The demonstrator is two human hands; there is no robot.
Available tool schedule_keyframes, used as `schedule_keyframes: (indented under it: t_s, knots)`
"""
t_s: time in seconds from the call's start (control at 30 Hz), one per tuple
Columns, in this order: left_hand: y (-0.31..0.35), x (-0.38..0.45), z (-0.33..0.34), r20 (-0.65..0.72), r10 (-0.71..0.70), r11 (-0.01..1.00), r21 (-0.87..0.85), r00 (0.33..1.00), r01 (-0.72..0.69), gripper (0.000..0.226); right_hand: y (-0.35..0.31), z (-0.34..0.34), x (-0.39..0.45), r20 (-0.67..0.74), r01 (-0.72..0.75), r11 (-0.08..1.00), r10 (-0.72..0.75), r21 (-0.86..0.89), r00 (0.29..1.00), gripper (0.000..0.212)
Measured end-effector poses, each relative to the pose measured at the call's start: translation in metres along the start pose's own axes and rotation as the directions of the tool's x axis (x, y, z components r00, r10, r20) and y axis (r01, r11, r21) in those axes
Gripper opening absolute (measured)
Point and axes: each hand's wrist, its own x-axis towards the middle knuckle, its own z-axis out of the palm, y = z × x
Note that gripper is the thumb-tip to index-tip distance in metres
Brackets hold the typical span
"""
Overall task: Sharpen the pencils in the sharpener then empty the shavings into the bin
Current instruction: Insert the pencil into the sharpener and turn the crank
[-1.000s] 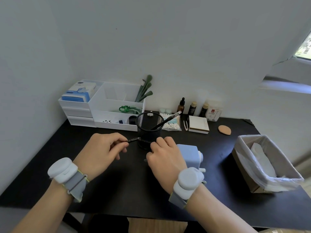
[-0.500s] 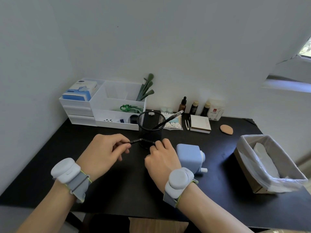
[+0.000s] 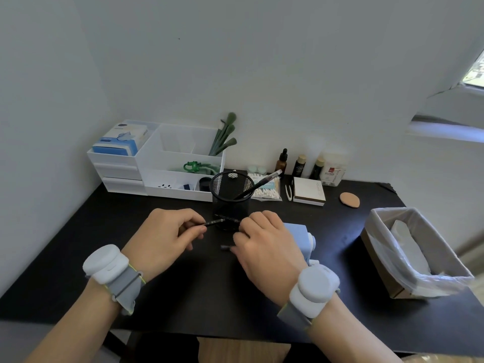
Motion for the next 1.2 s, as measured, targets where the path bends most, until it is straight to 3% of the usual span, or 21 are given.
schedule_keyframes:
  t_s: [0.13, 0.27, 0.37, 0.5, 0.57, 0.73, 0.9, 1.2]
  knots:
    - [0.005, 0.003, 0.008, 0.011, 0.029, 1.0, -0.008, 1.0, -0.029, 0.007, 0.019, -0.006, -0.013, 0.026, 0.04, 0.993, -0.043, 0.108, 0.999, 0.026]
    - [0.013, 0.007, 0.017, 0.022, 0.062, 0.998, -0.001, 0.998, -0.062, 0.008, 0.036, -0.007, -0.028, -0.034, -0.03, 0.983, 0.037, 0.179, 0.999, 0.028]
    - [0.019, 0.009, 0.024, 0.029, 0.07, 0.998, 0.001, 0.997, -0.07, 0.008, 0.05, -0.008, -0.038, -0.041, -0.1, 0.968, 0.113, 0.231, 0.993, 0.045]
    - [0.024, 0.012, 0.034, 0.047, 0.084, 0.996, 0.011, 0.995, -0.085, 0.013, 0.067, -0.012, -0.053, 0.053, -0.204, 0.927, 0.197, 0.315, 0.979, 0.081]
    - [0.026, 0.013, 0.039, 0.056, 0.092, 0.995, 0.02, 0.994, -0.094, 0.013, 0.072, -0.011, -0.058, 0.096, -0.249, 0.91, 0.23, 0.331, 0.968, 0.089]
    - [0.032, 0.014, 0.05, 0.102, 0.103, 0.994, 0.028, 0.989, -0.107, 0.011, 0.081, -0.007, -0.067, 0.159, -0.287, 0.885, 0.245, 0.366, 0.957, 0.089]
    - [0.035, 0.013, 0.054, 0.114, 0.13, 0.99, 0.042, 0.985, -0.136, 0.01, 0.081, -0.004, -0.069, 0.144, -0.282, 0.868, 0.244, 0.41, 0.959, 0.08]
    - [0.037, 0.008, 0.051, 0.113, 0.148, 0.989, 0.006, 0.982, -0.15, 0.01, 0.079, -0.004, -0.068, 0.149, -0.287, 0.856, 0.246, 0.431, 0.958, 0.08]
